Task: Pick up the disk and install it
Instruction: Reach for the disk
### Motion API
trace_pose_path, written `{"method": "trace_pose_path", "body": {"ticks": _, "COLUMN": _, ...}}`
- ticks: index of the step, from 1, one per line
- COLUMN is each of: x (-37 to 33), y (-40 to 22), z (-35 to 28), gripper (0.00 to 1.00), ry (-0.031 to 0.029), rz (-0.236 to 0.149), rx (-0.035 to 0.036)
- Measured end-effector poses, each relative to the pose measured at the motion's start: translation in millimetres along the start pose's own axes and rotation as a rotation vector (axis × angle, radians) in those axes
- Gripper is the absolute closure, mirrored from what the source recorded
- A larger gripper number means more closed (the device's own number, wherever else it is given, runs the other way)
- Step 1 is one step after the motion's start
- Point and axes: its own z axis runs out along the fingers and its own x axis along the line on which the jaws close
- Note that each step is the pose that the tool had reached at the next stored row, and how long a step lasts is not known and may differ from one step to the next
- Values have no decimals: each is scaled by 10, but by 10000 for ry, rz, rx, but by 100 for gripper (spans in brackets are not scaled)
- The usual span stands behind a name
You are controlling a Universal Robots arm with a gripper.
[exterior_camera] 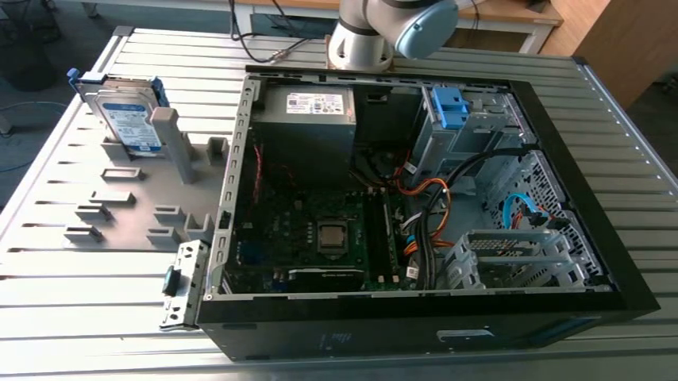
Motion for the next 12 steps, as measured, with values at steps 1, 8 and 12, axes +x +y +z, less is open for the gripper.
{"method": "trace_pose_path", "body": {"ticks": 1, "x": -49, "y": 4, "z": 5, "gripper": 89, "ry": 1, "rz": 1, "rx": 0}}
{"method": "trace_pose_path", "body": {"ticks": 8, "x": -365, "y": 27, "z": 34, "gripper": 89, "ry": 3, "rz": 0, "rx": -1}}
{"method": "trace_pose_path", "body": {"ticks": 12, "x": -543, "y": 40, "z": 52, "gripper": 89, "ry": 6, "rz": 1, "rx": 1}}
